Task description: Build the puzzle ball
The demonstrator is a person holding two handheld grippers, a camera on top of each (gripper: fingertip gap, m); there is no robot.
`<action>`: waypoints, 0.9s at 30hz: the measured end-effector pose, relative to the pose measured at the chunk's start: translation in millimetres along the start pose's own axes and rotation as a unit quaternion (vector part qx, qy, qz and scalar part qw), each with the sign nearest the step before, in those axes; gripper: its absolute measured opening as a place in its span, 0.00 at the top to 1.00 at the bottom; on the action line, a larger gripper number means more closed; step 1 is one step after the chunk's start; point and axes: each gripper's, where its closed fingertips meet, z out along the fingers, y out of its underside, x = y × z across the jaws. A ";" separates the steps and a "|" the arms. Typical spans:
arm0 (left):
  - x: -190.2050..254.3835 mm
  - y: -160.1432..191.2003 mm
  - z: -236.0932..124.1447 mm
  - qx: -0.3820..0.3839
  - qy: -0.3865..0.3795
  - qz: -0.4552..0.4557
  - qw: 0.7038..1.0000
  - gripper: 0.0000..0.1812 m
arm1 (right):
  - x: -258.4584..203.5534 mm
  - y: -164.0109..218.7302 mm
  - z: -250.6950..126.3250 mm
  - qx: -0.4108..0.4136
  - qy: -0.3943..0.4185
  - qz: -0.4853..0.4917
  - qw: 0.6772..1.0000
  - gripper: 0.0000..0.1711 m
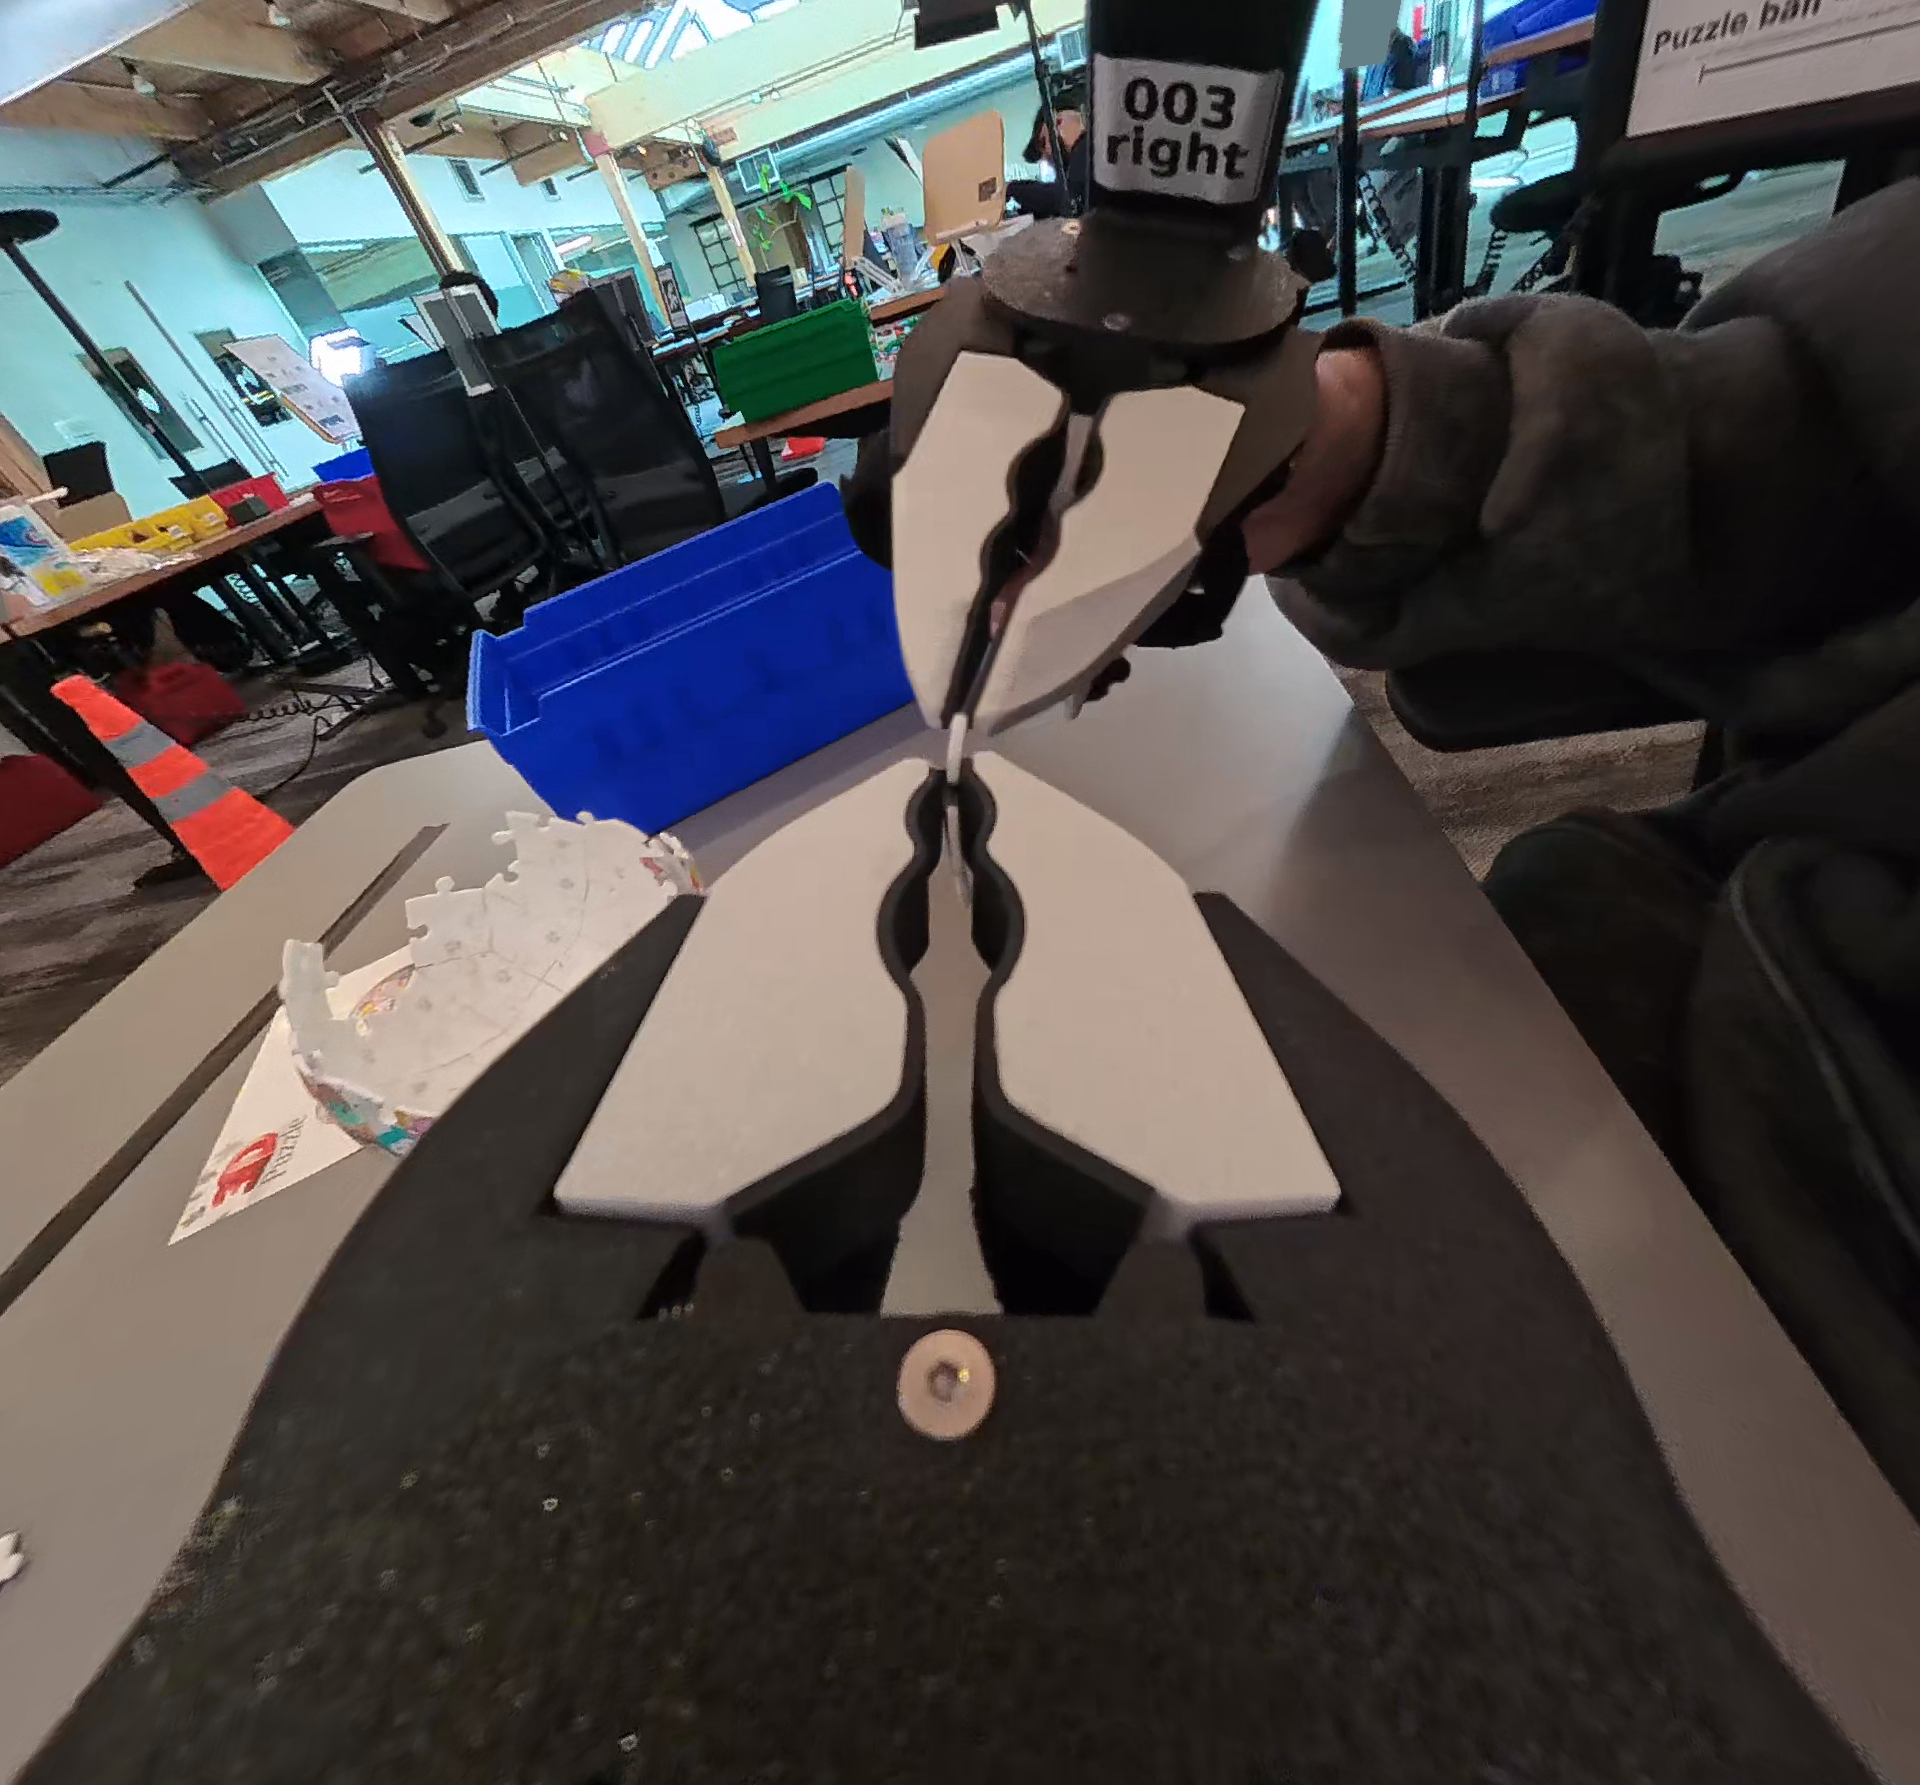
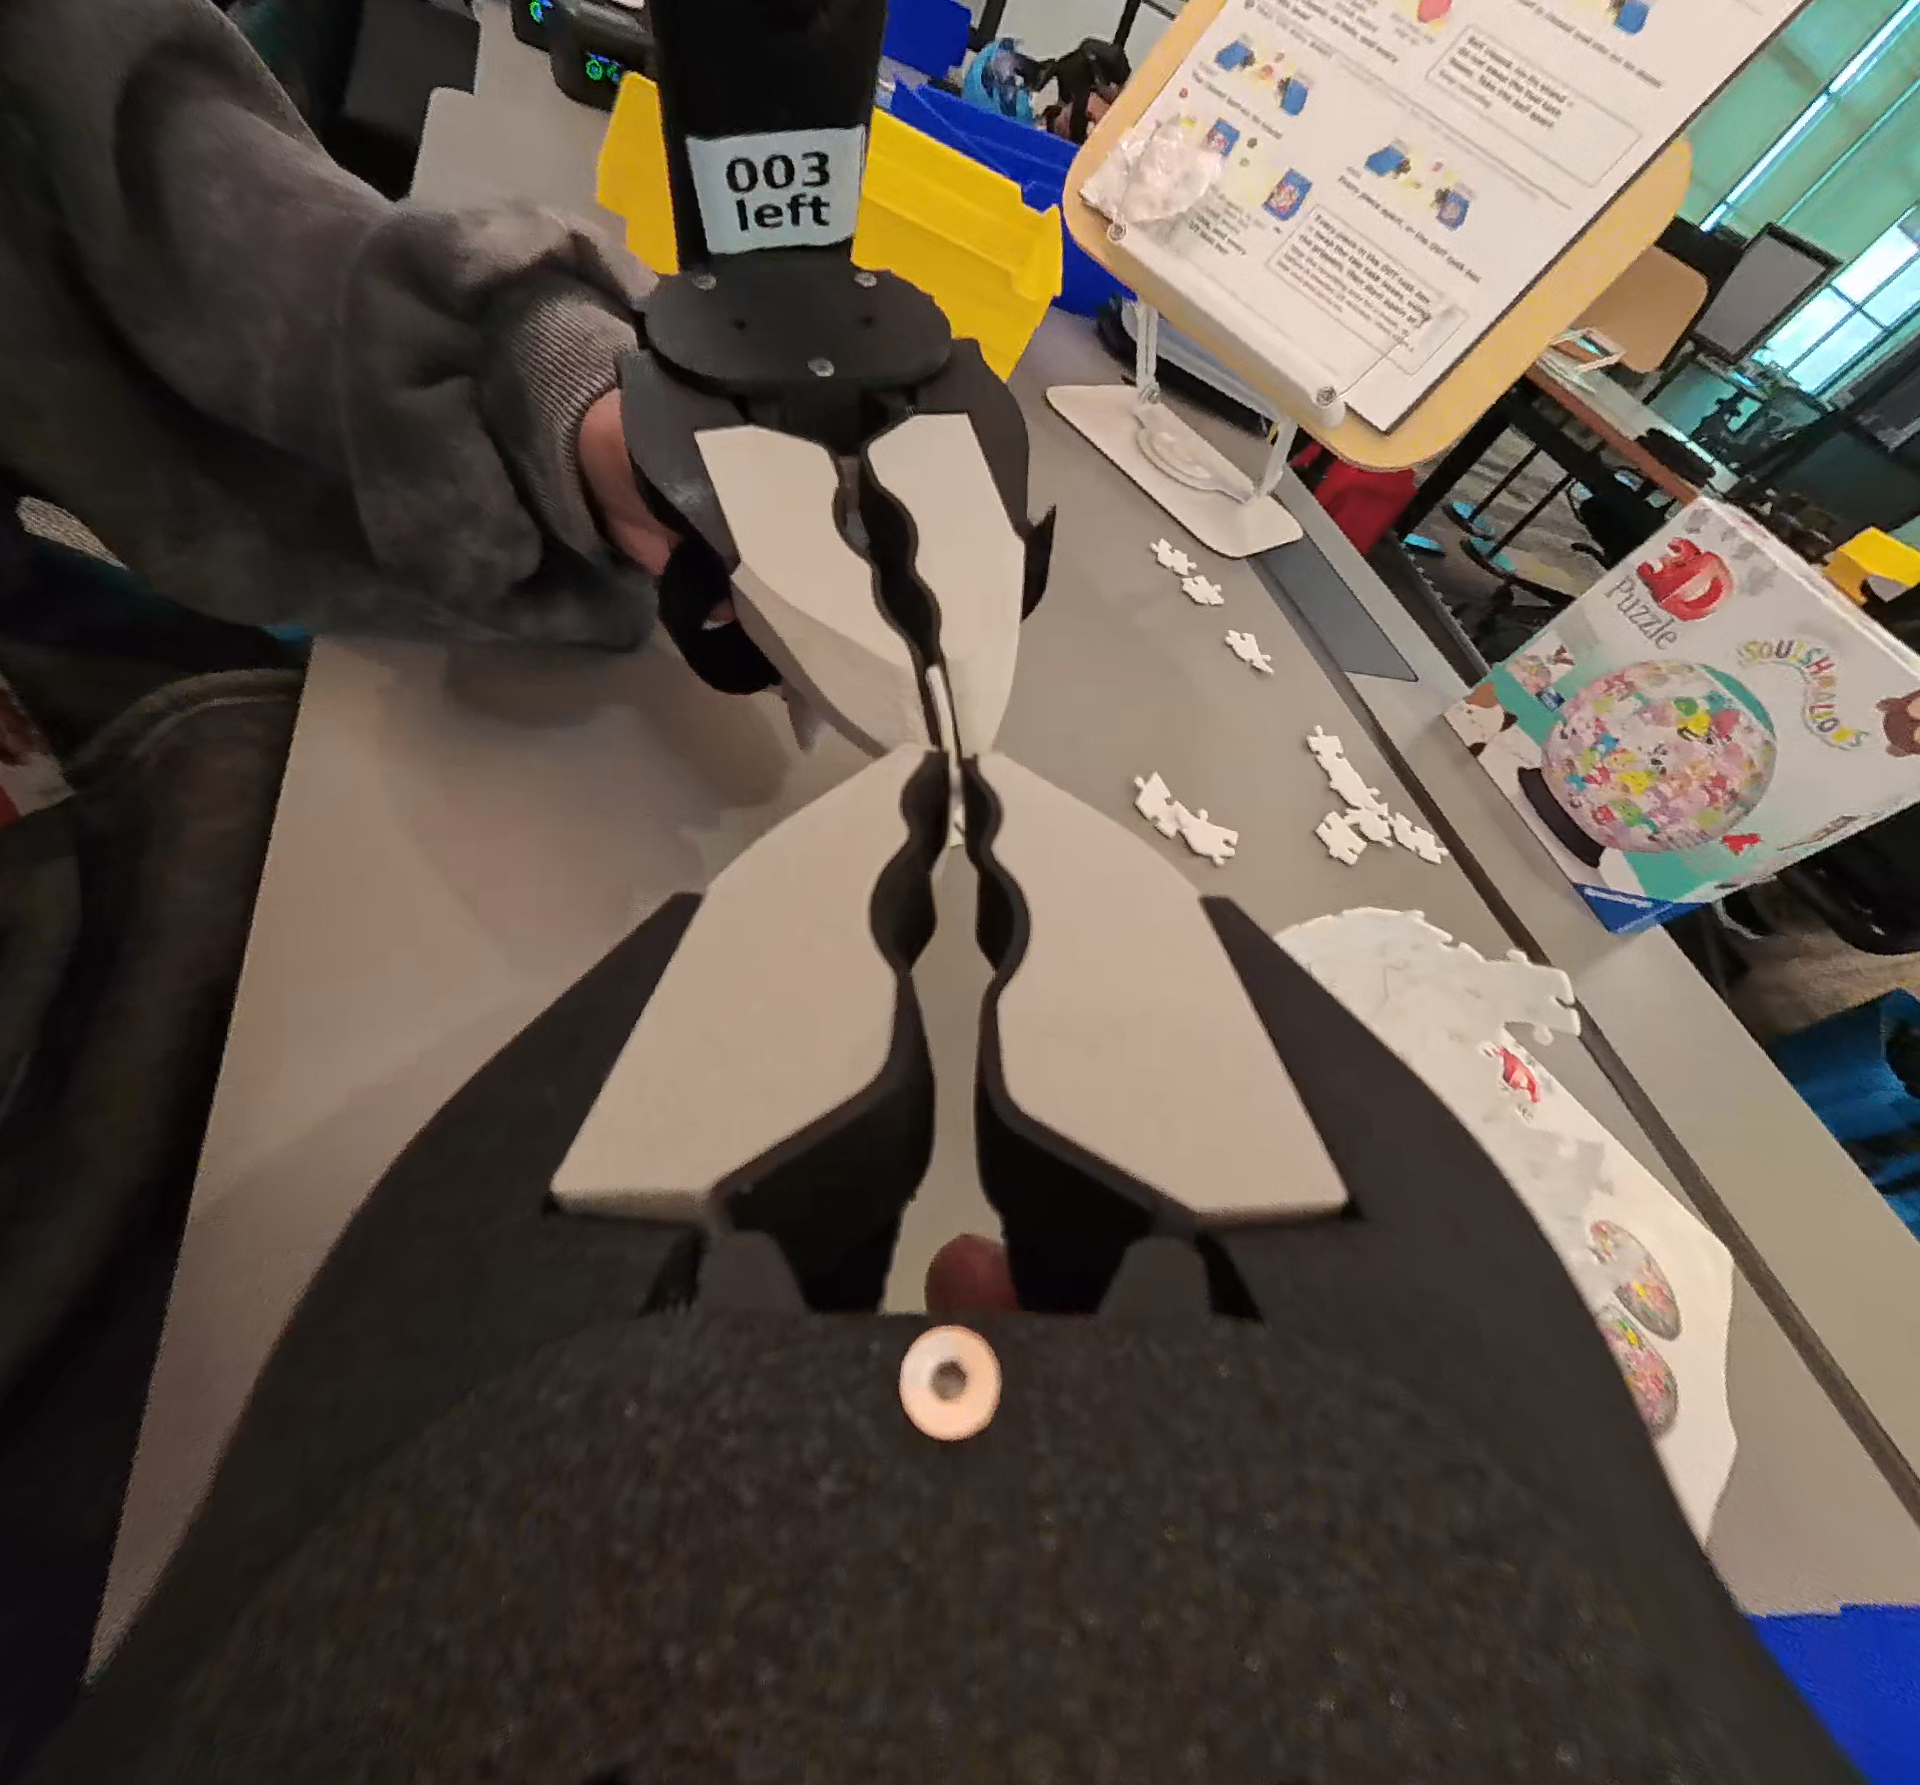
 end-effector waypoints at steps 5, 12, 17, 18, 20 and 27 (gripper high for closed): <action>2.4 3.5 3.8 -0.015 0.001 0.019 1.000 0.99 | -1.5 4.8 -0.7 -0.020 -0.006 0.002 1.000 1.00; 5.9 7.3 6.8 -0.022 0.010 0.023 0.999 0.99 | -4.0 10.4 -3.0 -0.047 -0.010 -0.015 0.999 0.99; 7.1 12.7 7.8 -0.027 0.012 0.020 0.999 0.99 | -4.7 15.9 -2.0 -0.052 -0.018 -0.011 0.998 0.98; 7.8 13.6 7.9 -0.029 0.013 0.020 0.999 0.99 | -5.6 16.9 -1.9 -0.055 -0.020 -0.013 0.998 0.98; 8.6 14.2 8.1 -0.029 0.014 0.018 0.999 0.99 | -6.9 17.8 -2.2 -0.059 -0.022 -0.018 0.998 0.98; 6.9 9.0 5.3 -0.017 0.015 0.009 1.000 0.99 | -7.0 18.7 -2.8 -0.065 -0.019 -0.020 0.998 0.96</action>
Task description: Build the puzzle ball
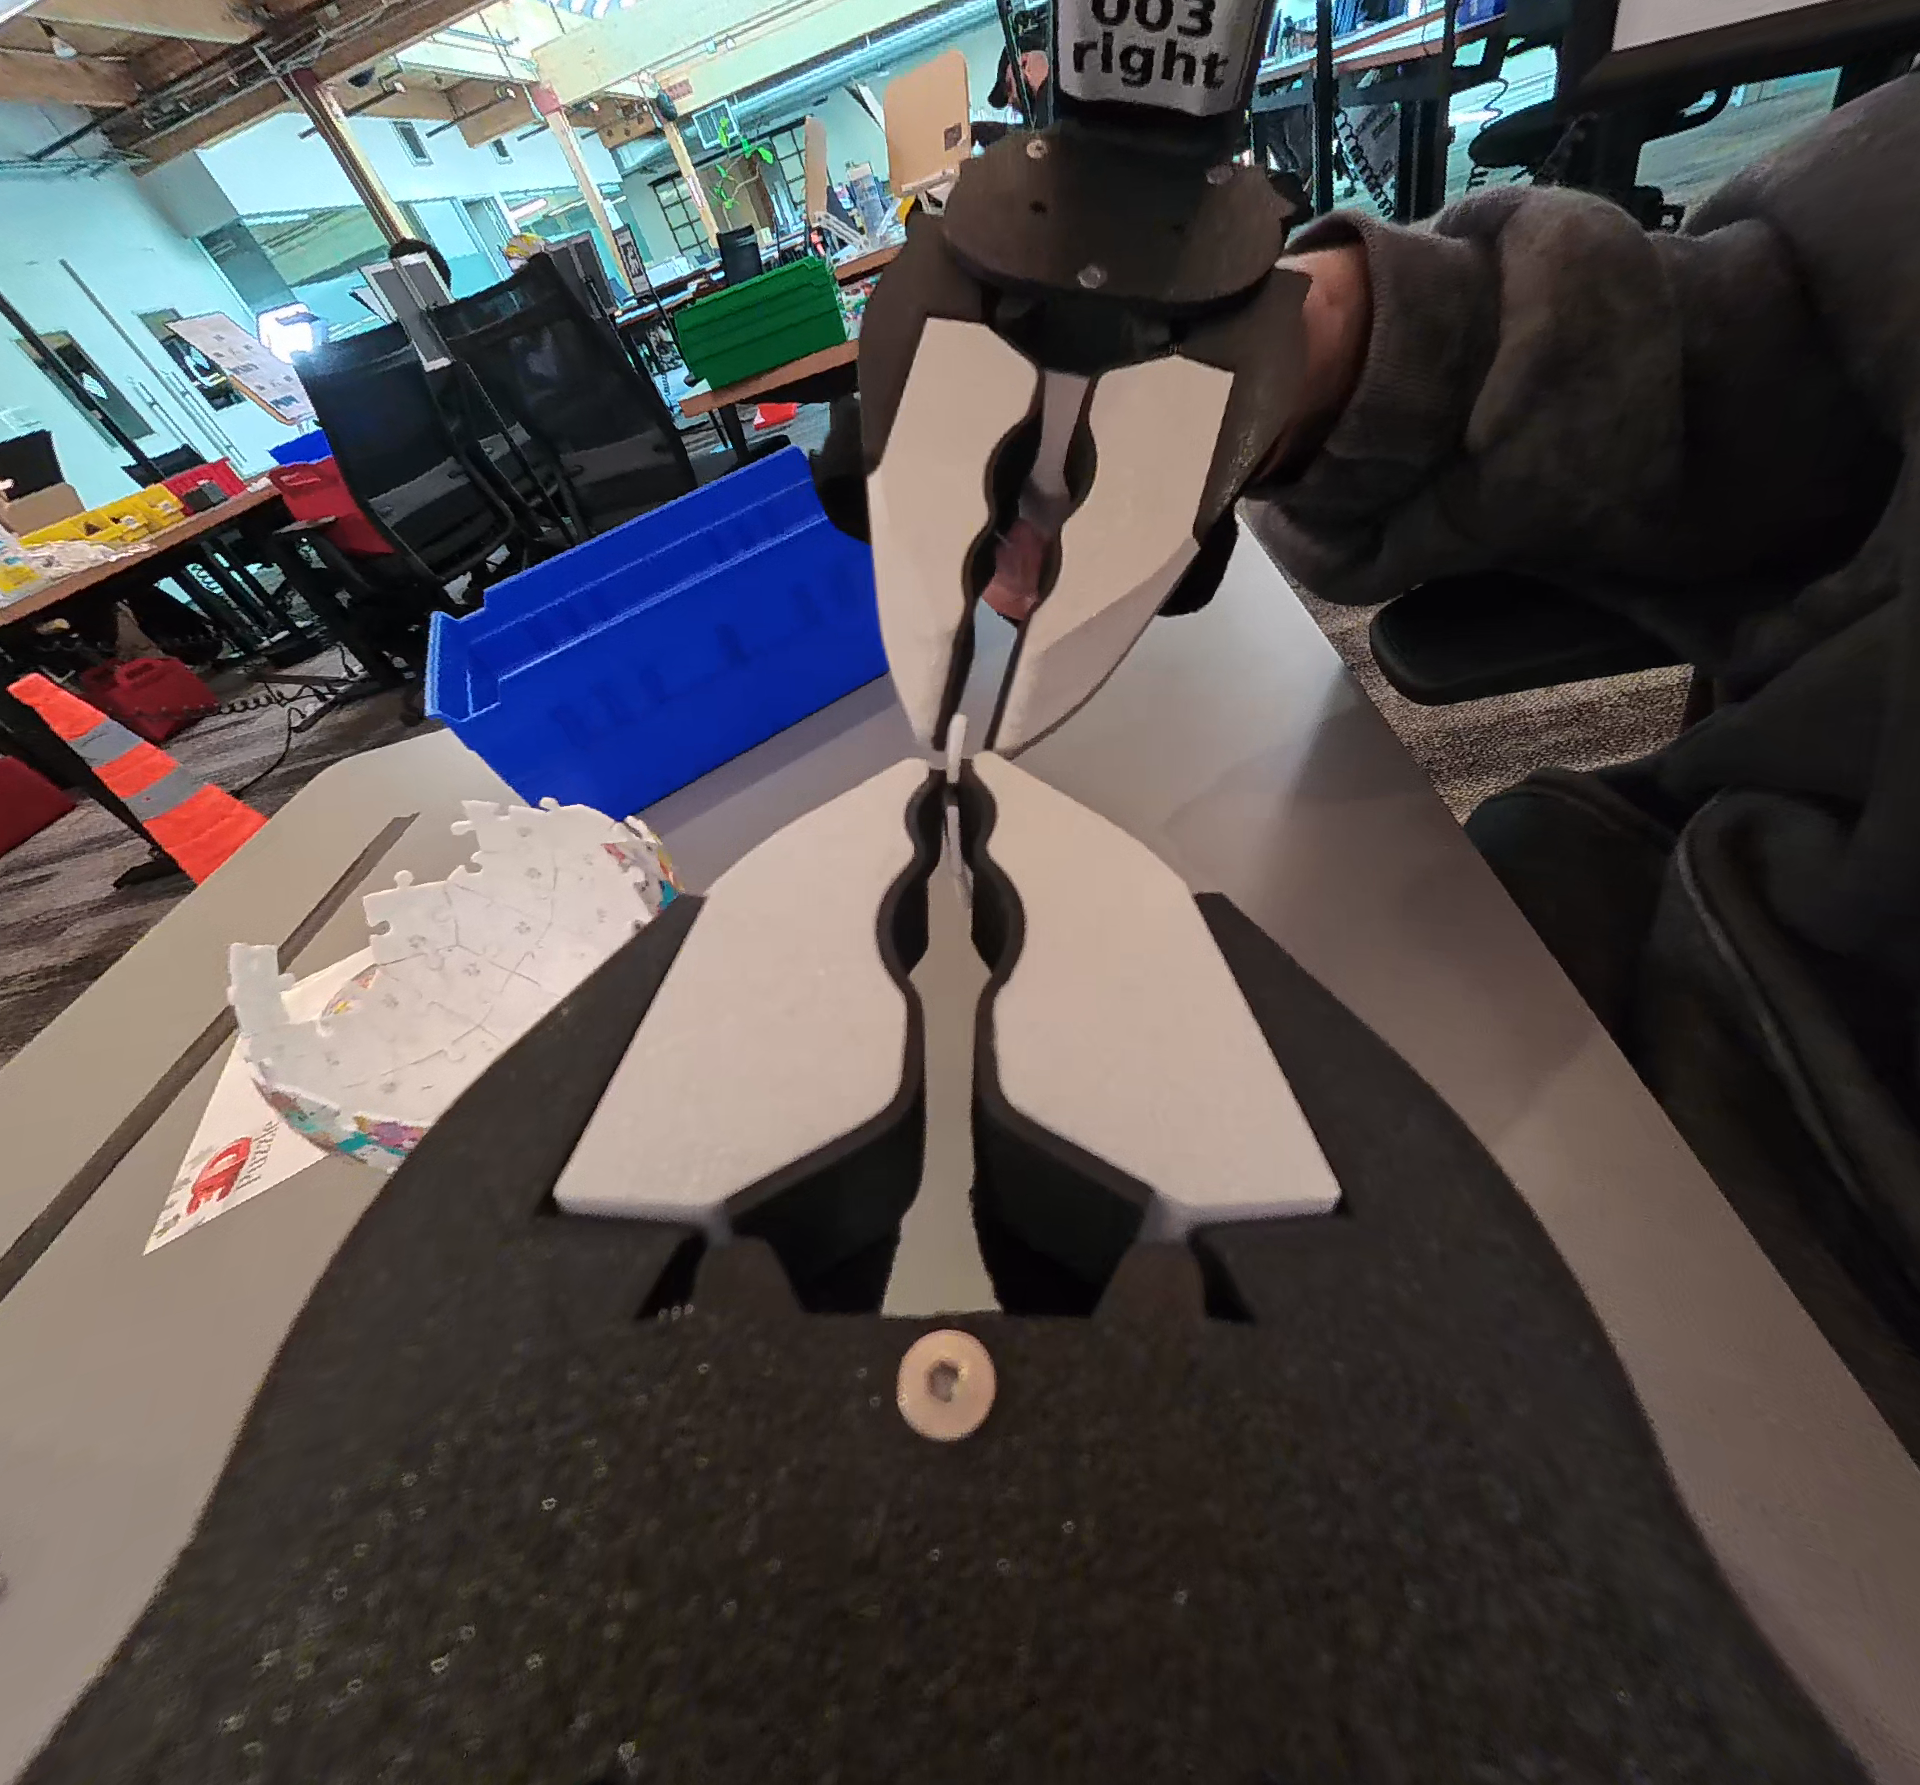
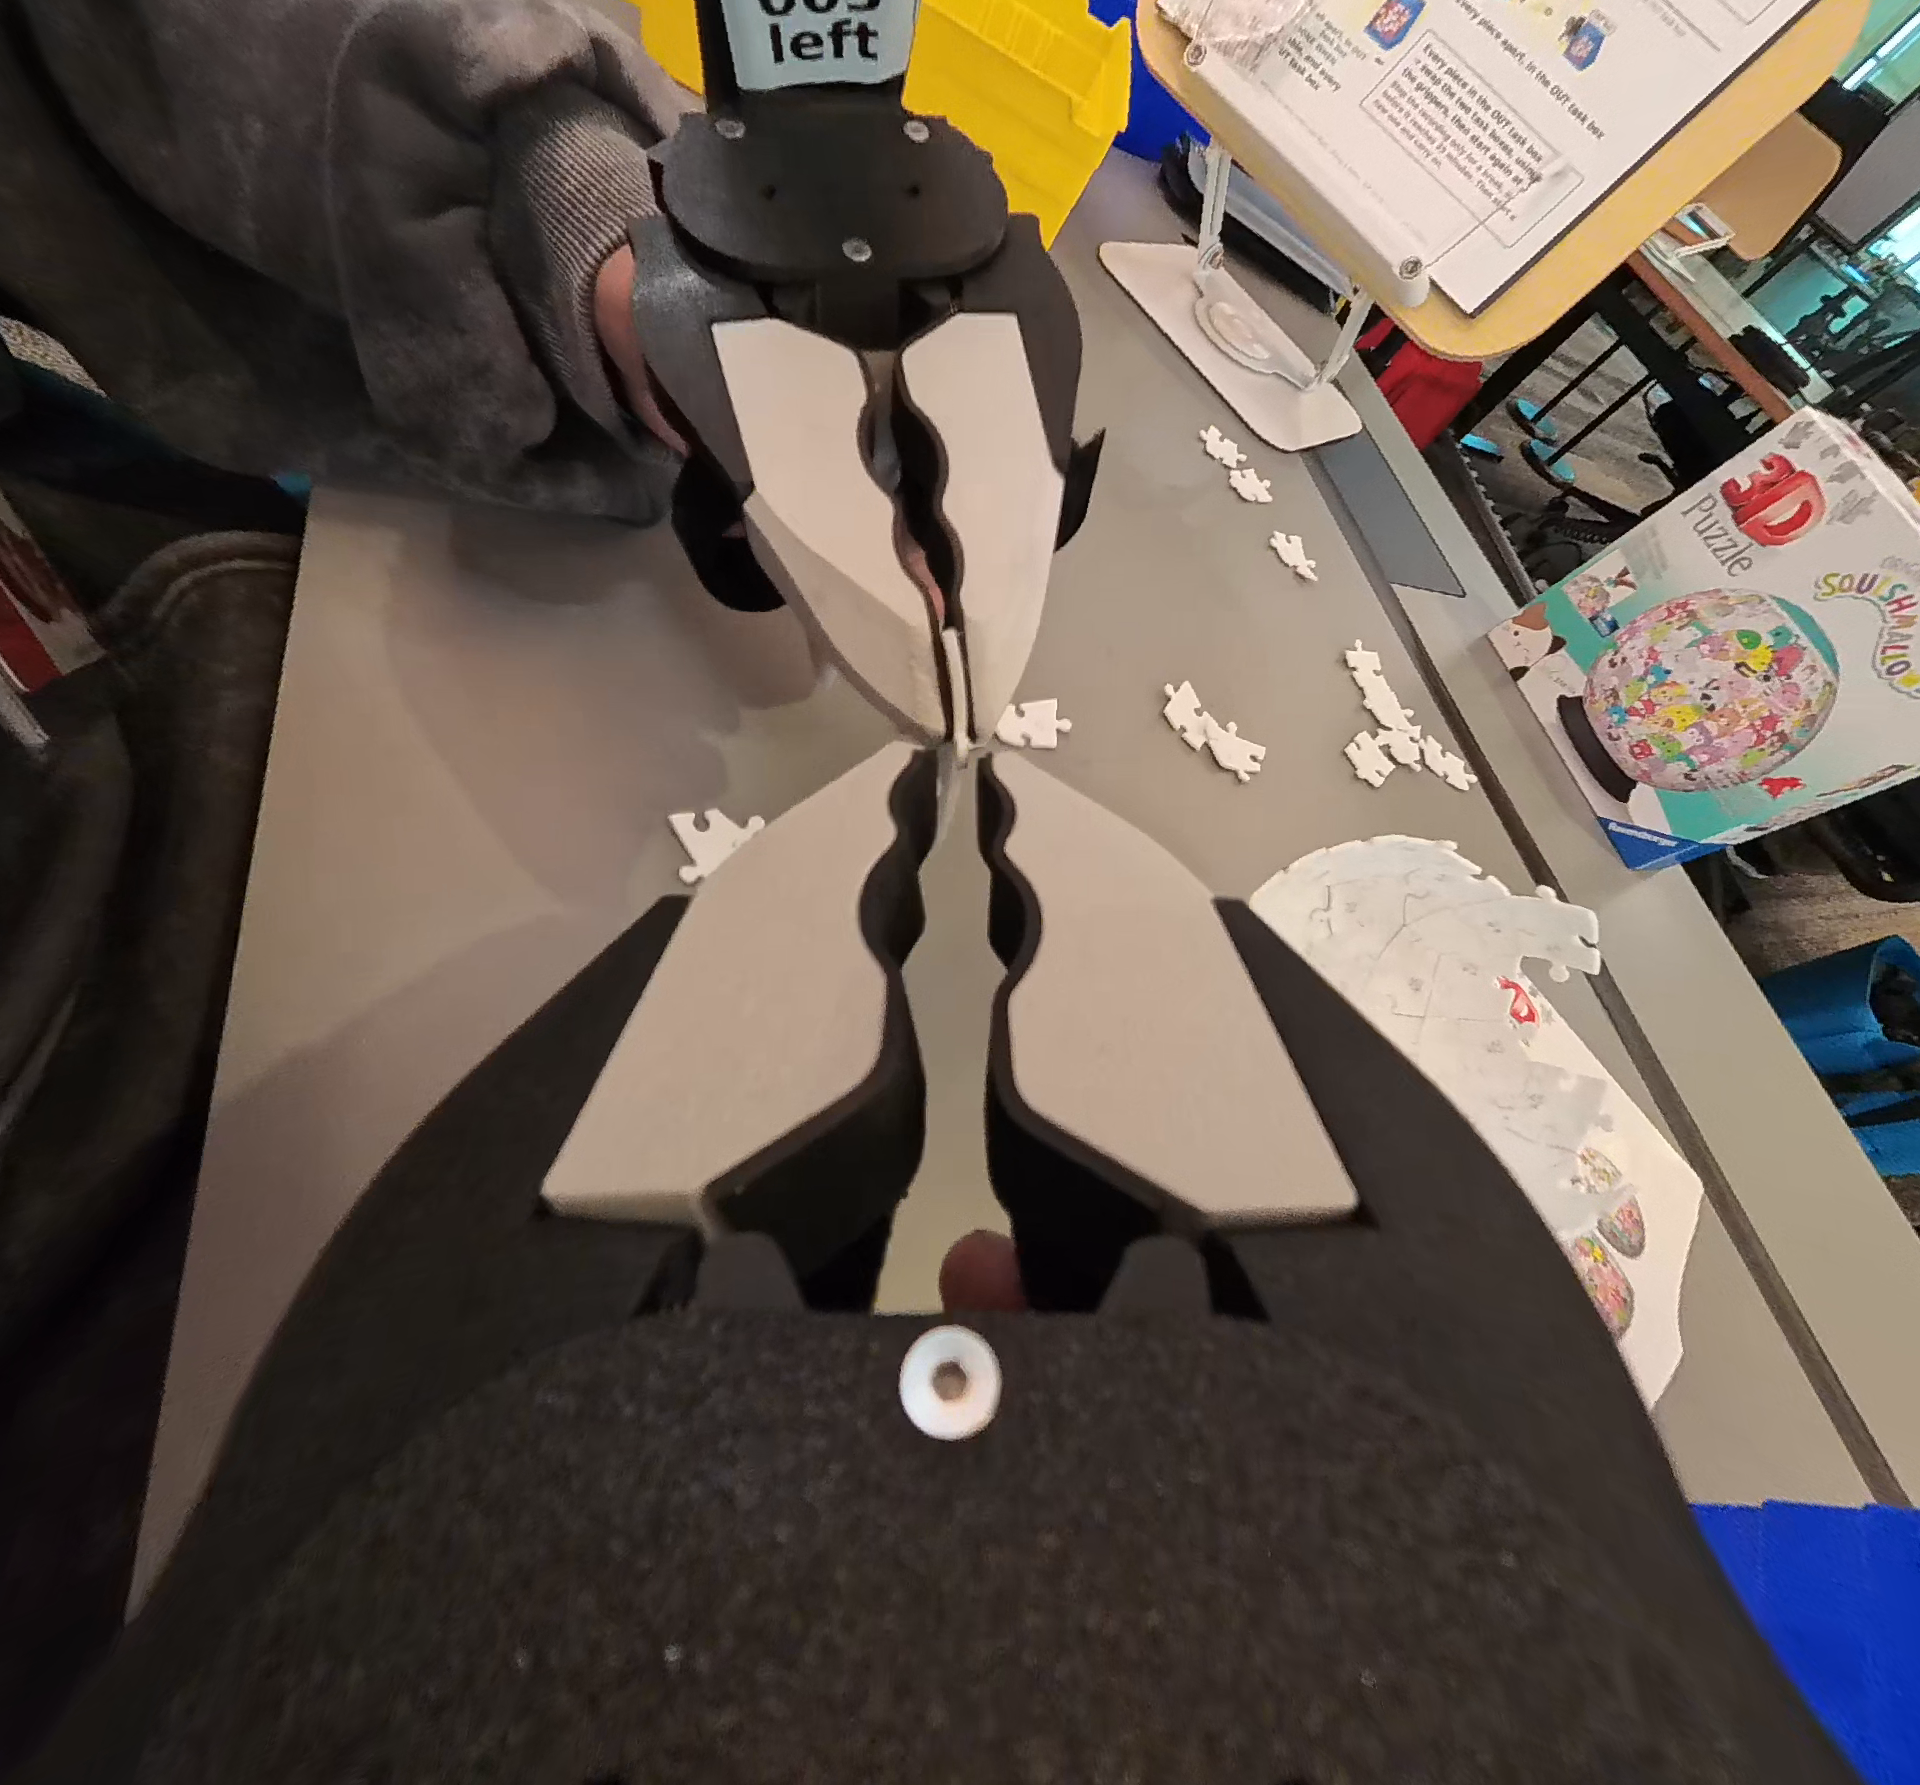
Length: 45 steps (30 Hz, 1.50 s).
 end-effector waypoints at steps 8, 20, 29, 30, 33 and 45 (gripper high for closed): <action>0.5 0.4 1.8 -0.007 -0.004 -0.002 1.000 0.99 | 0.7 -1.4 -0.5 -0.013 0.009 -0.012 1.000 0.99; -105.0 25.3 -27.7 -0.039 -0.086 -0.176 0.980 0.84 | 129.3 43.3 -24.1 -0.183 0.155 -0.041 0.970 0.99; -243.2 104.1 8.5 -0.125 -0.064 -0.263 0.955 1.00 | 201.2 108.8 33.6 -0.227 0.096 0.025 0.969 0.99; -241.1 111.5 18.2 -0.132 -0.023 -0.270 0.954 1.00 | 201.6 112.2 37.1 -0.229 0.089 0.025 0.969 0.99; -232.6 122.6 44.1 -0.122 0.068 -0.259 0.956 1.00 | 204.4 118.2 40.7 -0.250 0.081 0.028 0.964 0.99; -247.1 121.4 66.6 -0.027 0.148 -0.290 0.945 1.00 | 229.4 86.1 28.8 -0.168 0.051 -0.117 0.977 0.99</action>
